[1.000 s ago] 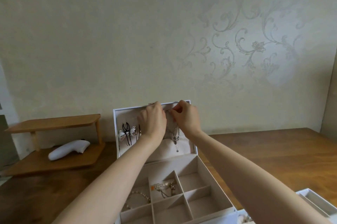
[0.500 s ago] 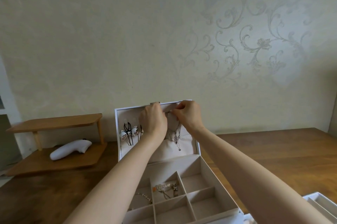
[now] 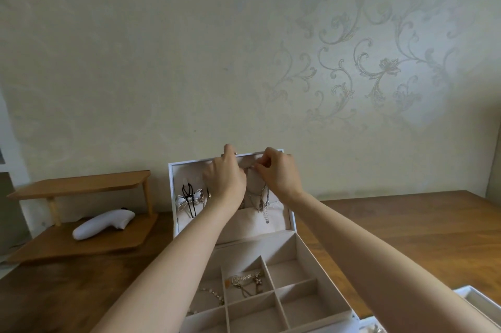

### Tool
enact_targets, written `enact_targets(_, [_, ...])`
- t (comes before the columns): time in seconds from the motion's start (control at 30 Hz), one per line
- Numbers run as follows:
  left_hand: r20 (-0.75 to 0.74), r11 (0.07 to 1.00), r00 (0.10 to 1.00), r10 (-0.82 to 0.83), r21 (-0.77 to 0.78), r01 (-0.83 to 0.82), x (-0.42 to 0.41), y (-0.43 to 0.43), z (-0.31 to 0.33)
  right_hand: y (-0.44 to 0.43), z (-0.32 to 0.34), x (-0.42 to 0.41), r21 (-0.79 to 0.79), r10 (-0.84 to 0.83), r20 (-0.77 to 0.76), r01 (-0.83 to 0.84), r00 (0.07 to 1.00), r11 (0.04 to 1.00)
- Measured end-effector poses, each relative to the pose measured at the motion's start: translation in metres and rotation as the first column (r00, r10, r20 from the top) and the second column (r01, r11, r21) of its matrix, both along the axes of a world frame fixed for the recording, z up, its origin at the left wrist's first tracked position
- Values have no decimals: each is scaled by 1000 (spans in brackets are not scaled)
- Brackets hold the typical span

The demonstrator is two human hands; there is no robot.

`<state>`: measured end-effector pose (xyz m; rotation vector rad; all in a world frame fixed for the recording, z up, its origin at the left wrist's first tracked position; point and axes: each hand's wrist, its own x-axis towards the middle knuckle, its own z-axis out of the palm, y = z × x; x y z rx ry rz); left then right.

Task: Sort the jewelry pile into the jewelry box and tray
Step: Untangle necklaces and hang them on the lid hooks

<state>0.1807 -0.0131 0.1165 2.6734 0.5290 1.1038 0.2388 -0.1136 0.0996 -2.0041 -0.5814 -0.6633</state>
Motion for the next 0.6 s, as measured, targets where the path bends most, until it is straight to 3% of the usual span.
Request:
enact_targets(0.17, [20,969,998,-57,-239,60,5,3,5,4,0,2,30,-21,-60,23,998,999])
enact_targets(0.37, [-1,953,998,-62,-298,58,6,5,12,5,8,4,60,-21,-153,30,988,998])
enact_targets(0.6, [86,929,991,-100,-349,124,-3,-6,2,8,-1,3,46,-42,-216,53,975,998])
